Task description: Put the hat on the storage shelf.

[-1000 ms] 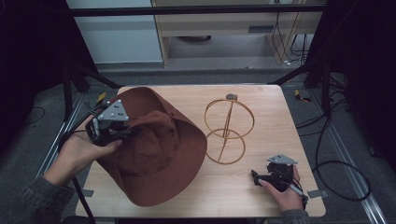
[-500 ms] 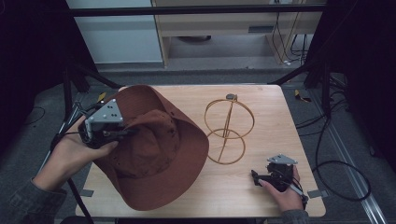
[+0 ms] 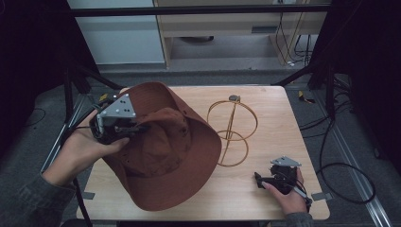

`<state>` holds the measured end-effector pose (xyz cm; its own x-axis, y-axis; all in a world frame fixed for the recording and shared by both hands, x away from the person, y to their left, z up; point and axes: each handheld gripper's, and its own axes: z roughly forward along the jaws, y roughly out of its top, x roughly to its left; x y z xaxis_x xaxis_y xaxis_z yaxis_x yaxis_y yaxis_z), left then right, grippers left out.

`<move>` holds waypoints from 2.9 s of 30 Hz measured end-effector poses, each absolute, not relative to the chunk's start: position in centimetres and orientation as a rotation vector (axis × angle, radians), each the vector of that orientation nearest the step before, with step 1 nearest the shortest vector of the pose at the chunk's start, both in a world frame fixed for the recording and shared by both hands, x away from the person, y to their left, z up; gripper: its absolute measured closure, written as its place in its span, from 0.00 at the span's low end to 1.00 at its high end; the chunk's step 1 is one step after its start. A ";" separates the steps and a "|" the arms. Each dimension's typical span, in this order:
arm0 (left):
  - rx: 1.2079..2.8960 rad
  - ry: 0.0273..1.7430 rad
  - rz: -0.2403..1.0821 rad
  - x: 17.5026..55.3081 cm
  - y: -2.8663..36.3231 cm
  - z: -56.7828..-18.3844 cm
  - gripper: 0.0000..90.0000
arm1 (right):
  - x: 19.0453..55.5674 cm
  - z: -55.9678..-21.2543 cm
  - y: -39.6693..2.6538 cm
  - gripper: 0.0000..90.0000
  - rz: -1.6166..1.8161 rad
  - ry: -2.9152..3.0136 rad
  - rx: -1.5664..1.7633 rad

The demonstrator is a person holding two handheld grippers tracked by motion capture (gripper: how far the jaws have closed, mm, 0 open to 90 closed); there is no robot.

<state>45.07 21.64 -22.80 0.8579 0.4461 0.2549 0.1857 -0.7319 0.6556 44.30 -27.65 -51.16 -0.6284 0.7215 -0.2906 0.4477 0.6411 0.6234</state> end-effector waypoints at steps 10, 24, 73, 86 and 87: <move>2.367 0.416 0.515 46.3 19.2 -21.4 0.99 | 44.3 -51.2 -27.7 0.01 0.687 2.334 0.911; 2.370 0.390 0.506 47.5 16.2 -19.9 0.98 | 44.3 -51.2 -27.6 0.01 0.691 2.335 0.912; 2.352 0.382 0.519 53.0 7.9 -17.2 0.98 | 44.3 -51.1 -27.7 0.01 0.692 2.340 0.908; 2.351 0.335 0.518 53.3 4.5 -16.4 0.98 | 44.3 -51.1 -27.7 0.01 0.692 2.340 0.907; 2.344 0.337 0.513 53.3 4.2 -16.5 0.98 | 44.3 -51.1 -27.7 0.01 0.692 2.340 0.908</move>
<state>53.28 4.18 -16.49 0.8875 0.3753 0.2675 0.0966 -0.7190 0.6883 44.30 -27.68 -51.15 -0.6325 0.7188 -0.2887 0.4463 0.6428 0.6226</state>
